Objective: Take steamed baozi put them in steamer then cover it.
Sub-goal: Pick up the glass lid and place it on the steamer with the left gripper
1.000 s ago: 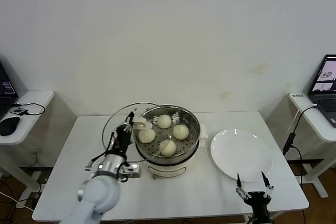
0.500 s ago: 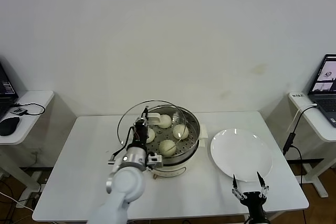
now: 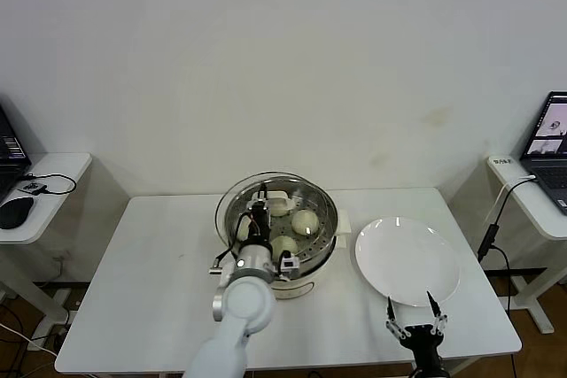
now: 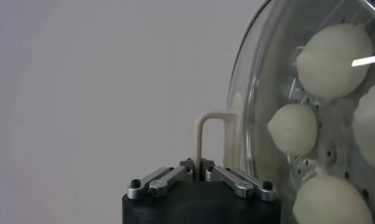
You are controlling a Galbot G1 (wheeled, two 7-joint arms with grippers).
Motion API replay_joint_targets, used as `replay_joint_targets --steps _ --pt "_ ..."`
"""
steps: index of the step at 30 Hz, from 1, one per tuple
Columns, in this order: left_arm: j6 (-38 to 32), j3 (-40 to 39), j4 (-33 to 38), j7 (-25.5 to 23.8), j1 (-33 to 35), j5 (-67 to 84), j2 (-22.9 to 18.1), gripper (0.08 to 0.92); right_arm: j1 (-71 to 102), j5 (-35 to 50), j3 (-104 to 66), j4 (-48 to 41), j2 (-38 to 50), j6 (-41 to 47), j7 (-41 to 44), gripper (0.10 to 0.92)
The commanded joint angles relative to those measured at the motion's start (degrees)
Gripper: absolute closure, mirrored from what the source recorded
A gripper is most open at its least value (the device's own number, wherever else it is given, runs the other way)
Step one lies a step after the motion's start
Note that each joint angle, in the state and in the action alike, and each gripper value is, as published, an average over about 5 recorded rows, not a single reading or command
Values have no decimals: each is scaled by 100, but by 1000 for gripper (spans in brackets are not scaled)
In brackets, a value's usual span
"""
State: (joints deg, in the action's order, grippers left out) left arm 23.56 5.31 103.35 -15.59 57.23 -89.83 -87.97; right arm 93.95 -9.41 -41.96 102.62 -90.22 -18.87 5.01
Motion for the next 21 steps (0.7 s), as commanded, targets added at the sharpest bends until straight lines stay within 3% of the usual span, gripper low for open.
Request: replay_joint_targets --steps 1,21 --pt "15 -92 -292 -53 -44 -428 -367 856 5 -38 17 -31 -6 -16 -3 202" --pt "16 -110 -464 -94 -128 -384 -373 856 39 -88 70 -69 -7 -37 6 203"
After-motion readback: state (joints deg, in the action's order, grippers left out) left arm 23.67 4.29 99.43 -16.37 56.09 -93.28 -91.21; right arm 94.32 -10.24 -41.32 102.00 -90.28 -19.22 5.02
